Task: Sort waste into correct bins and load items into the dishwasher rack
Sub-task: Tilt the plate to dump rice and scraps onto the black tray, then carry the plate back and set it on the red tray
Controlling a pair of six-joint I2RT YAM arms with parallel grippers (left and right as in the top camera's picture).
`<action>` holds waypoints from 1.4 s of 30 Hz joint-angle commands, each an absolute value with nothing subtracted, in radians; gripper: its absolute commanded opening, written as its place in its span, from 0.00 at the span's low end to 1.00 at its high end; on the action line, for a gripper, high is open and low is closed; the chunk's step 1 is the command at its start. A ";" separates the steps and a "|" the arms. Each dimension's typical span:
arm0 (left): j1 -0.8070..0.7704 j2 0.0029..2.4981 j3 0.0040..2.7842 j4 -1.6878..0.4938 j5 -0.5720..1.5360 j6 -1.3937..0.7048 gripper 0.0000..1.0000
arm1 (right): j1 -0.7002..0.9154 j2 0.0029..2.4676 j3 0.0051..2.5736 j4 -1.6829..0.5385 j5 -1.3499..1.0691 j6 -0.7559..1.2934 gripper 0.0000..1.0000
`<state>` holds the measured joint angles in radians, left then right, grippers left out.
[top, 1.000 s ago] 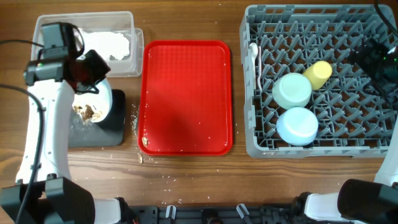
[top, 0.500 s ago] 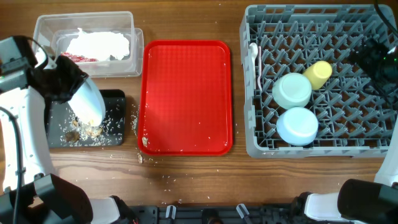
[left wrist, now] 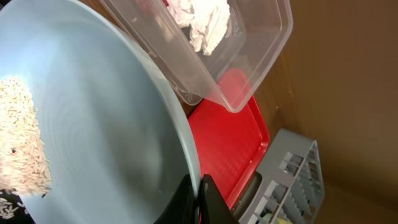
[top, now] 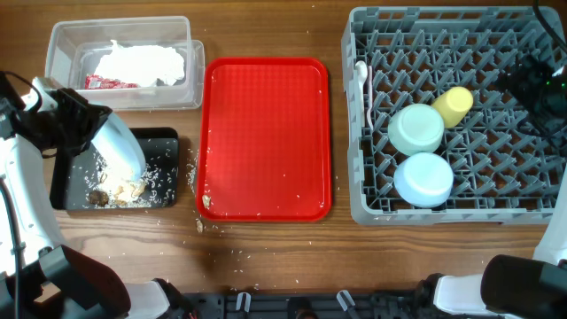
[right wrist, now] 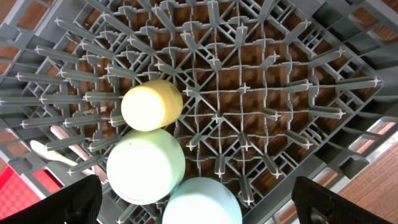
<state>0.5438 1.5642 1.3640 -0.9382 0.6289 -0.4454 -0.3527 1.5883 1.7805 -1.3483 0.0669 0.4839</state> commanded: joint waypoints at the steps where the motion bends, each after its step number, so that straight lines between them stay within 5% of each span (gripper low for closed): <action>1: 0.548 1.555 1.356 -0.941 0.670 -0.426 0.04 | -0.354 1.586 1.775 -1.346 0.054 0.474 1.00; 15: 0.561 1.556 1.342 -0.892 0.670 -0.427 0.04 | -0.354 1.586 1.775 -1.346 0.054 0.474 1.00; 22: 0.663 1.557 1.299 -0.892 0.757 -0.426 0.04 | -0.354 1.586 1.775 -1.346 0.054 0.474 1.00; 30: 0.820 1.557 1.181 -0.825 1.124 -0.313 0.04 | -0.354 1.586 1.775 -1.346 0.054 0.474 1.00; 42: 0.900 1.556 1.178 -0.909 1.155 -0.237 0.04 | -0.354 1.586 1.775 -1.346 0.054 0.474 1.00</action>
<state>0.8803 1.5650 1.1820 -0.8738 1.1137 -0.2642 -0.3527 1.5883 1.7805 -1.3483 0.0669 0.4843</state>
